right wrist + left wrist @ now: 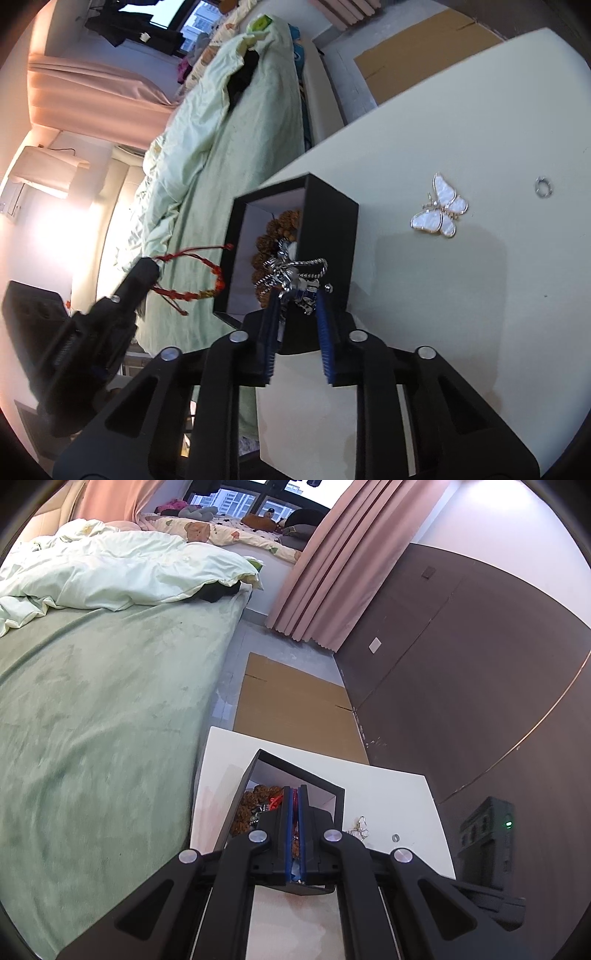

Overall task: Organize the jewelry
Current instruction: 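Lower the chain into the black box with the right tool while the left releases the cord, then open both tools and move them toward the white butterfly pendant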

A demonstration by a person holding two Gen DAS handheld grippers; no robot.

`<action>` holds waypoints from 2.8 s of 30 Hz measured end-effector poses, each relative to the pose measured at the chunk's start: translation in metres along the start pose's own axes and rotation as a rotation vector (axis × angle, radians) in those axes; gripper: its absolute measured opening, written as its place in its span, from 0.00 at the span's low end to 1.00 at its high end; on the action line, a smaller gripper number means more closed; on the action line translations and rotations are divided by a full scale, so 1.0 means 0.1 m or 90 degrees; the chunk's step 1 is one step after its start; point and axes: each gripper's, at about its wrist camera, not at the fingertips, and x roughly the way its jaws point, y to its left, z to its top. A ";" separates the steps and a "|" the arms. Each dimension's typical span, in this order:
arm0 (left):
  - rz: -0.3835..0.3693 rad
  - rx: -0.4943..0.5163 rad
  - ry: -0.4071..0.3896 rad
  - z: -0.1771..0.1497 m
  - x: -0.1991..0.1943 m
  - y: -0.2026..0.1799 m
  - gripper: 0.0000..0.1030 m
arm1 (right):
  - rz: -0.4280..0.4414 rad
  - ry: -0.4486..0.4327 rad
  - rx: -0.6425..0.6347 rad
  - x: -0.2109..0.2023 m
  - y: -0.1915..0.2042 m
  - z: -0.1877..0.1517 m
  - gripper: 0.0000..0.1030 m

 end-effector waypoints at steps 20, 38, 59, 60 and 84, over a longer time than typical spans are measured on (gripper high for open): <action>-0.018 0.008 0.031 -0.03 0.12 -0.05 0.01 | -0.041 -0.063 -0.028 -0.10 0.21 0.13 0.64; -0.017 -0.003 0.041 -0.03 0.17 -0.05 0.01 | -0.251 0.043 -0.179 0.18 0.14 -0.15 0.47; -0.034 0.010 0.044 -0.03 0.14 -0.09 0.78 | -0.179 -0.097 -0.192 -0.13 0.44 0.00 0.11; -0.031 0.008 0.041 -0.02 0.13 -0.07 0.78 | -0.170 -0.107 -0.190 -0.17 0.46 0.02 0.11; -0.010 -0.036 0.022 0.08 -0.01 0.15 0.78 | -0.068 -0.143 -0.105 -0.23 0.48 0.04 0.58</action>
